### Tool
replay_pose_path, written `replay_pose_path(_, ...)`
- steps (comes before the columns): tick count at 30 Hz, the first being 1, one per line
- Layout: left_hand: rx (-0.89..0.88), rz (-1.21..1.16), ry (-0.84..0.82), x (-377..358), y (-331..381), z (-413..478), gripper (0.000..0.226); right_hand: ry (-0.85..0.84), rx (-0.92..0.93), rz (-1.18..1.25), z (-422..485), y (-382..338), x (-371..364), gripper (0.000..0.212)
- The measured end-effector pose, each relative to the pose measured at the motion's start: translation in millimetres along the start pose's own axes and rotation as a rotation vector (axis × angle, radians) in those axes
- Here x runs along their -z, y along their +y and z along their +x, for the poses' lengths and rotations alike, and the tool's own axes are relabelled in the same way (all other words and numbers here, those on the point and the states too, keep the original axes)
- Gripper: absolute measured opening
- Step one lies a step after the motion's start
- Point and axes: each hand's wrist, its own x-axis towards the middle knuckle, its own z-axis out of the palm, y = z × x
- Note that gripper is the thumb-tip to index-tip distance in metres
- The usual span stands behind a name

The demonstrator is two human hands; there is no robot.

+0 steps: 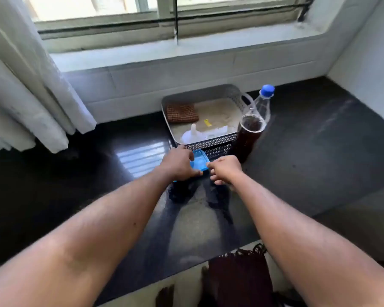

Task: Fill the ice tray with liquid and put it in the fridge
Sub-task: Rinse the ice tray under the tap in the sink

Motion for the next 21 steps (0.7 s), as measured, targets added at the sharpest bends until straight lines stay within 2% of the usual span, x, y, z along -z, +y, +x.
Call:
replay_pose_path(4, 0.079, -0.073, 0.068, -14.0, -0.1, 4.5, 0.061, -0.09, -0.102, 0.151, 16.5, 13.0, -7.0, 0.017)
replay_pose_path(9, 0.149, -0.202, 0.163, -13.9, 3.0, -5.7, 0.066, -0.164, -0.084, 0.384, 15.9, 2.2, -7.4, 0.013)
replay_pose_path(13, 0.313, -0.414, 0.301, -1.2, -3.0, -46.2, 0.061, -0.379, -0.01, 0.553, -11.3, -12.0, -13.9, 0.022)
replay_pose_path(17, 0.488, -0.663, 0.423, 13.3, -20.6, -116.1, 0.054, -0.652, 0.071, 0.601, -56.6, -24.9, -56.1, 0.006)
replay_pose_path(18, 0.51, -0.718, 0.447, 15.5, -25.3, -134.2, 0.055, -0.704, 0.084, 0.592, -69.3, -28.1, -68.0, 0.009)
replay_pose_path(21, 0.587, -0.894, 0.563, 23.1, -48.1, -196.4, 0.058, -0.901, 0.124, 0.518, -115.6, -38.2, -113.7, 0.046)
